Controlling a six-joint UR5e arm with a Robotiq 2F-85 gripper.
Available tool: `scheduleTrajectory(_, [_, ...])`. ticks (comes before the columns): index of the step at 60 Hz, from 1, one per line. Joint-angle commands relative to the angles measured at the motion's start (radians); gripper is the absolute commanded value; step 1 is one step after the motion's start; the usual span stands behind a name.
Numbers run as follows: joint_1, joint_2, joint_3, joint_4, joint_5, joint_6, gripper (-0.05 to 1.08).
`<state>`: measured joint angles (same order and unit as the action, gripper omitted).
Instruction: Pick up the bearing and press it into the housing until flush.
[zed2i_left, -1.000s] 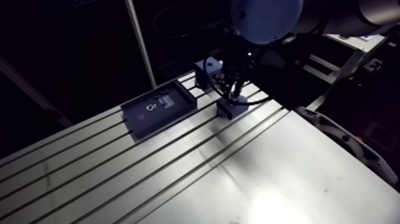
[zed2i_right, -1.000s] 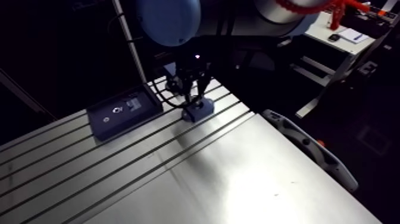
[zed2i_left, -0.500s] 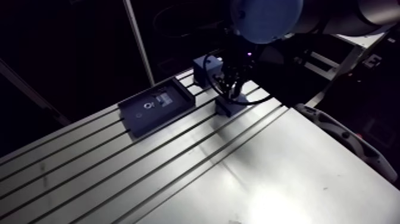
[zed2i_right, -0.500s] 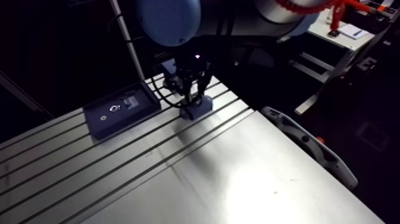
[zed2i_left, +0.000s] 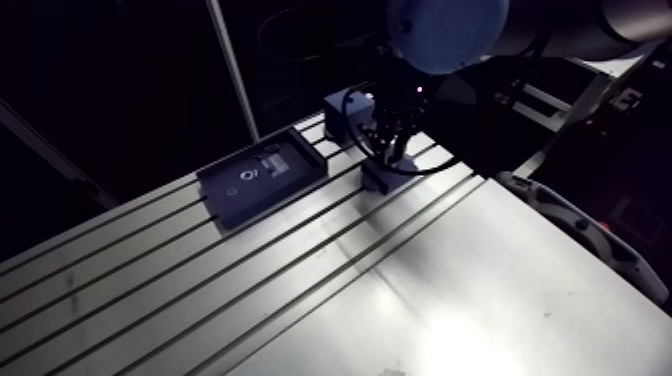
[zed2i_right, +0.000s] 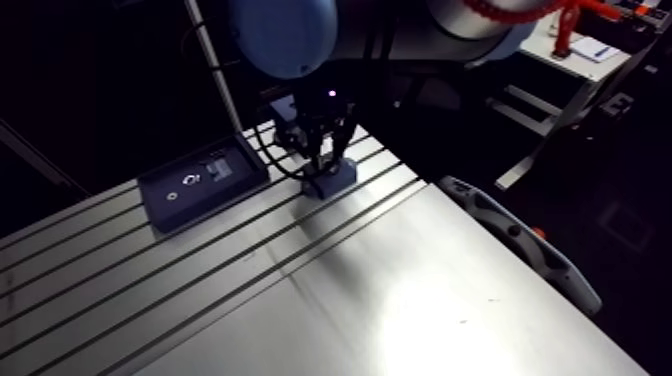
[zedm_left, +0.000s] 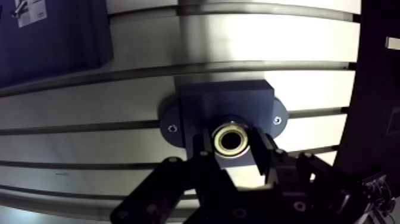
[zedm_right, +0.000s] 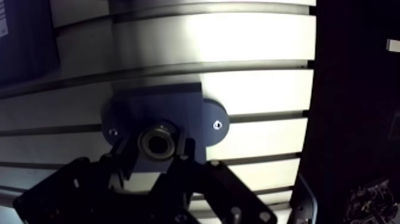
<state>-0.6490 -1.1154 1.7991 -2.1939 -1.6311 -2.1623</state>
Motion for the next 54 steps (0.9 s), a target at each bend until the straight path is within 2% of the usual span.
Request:
scheduleTrajectory(1, [0.0,0.004,0.003,-0.001,0.0,0.0,0.61])
scheduleTrajectory(32, [-0.002,0.007,0.003,-0.005,-0.002,0.002,0.61])
scheduleTrajectory(34, [-0.002,0.007,0.001,-0.005,-0.002,0.003,0.57])
scheduleTrajectory(35, [-0.002,0.006,0.0,-0.005,-0.002,0.003,0.38])
scheduleTrajectory(36, [-0.002,0.006,0.0,-0.005,-0.002,0.003,0.38])
scheduleTrajectory(37, [-0.002,0.004,0.0,-0.005,-0.003,0.002,0.05])
scheduleTrajectory(41, [-0.002,-0.003,0.0,-0.005,-0.005,0.002,0.01])
scheduleTrajectory(47, [-0.004,-0.027,-0.016,0.009,-0.014,0.002,0.0])
scheduleTrajectory(54, [-0.005,-0.045,-0.03,0.042,-0.014,0.002,0.0])
